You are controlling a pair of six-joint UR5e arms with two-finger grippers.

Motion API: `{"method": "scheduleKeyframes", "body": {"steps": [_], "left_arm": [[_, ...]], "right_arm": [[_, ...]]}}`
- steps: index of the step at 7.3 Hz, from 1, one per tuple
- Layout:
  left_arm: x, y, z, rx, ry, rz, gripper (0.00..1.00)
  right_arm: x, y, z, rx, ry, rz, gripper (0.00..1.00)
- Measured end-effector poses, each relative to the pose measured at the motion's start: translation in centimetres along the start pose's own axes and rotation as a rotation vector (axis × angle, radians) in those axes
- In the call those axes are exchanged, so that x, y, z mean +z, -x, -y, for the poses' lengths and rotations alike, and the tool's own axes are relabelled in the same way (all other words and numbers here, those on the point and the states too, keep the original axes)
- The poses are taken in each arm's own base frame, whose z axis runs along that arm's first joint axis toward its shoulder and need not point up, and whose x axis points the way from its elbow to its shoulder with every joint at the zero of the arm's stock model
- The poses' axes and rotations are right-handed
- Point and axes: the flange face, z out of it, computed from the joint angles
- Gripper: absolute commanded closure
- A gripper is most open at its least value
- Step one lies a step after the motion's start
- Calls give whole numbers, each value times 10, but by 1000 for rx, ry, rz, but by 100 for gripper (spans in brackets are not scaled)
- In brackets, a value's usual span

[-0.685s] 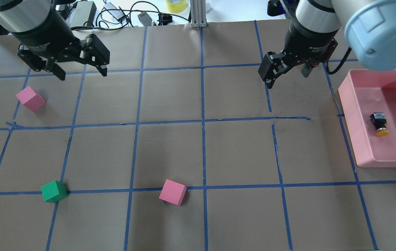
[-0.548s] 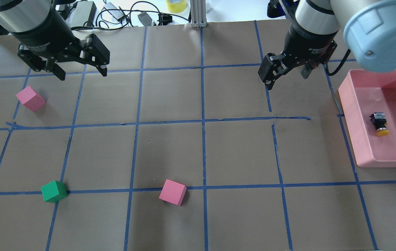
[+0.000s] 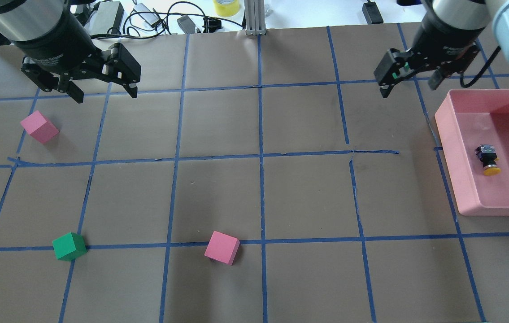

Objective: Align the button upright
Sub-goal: 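Move the right gripper over the pink tray above the button switch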

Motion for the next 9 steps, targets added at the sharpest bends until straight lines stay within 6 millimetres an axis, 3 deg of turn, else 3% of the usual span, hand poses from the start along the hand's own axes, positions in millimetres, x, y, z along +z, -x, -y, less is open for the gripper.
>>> {"method": "scheduleKeyframes", "body": {"steps": [3, 6, 7, 9], "left_arm": [[0, 1, 0, 6, -1, 2, 0], [-1, 3, 0, 15, -2, 26, 0], [-1, 4, -1, 16, -3, 30, 0], [-1, 4, -1, 16, -2, 31, 0]], "right_arm": [[12, -116, -3, 109, 23, -2, 2], [69, -222, 8, 42, 8, 0, 1], [89, -243, 3, 47, 18, -2, 1], [132, -267, -16, 80, 40, -35, 1]]}}
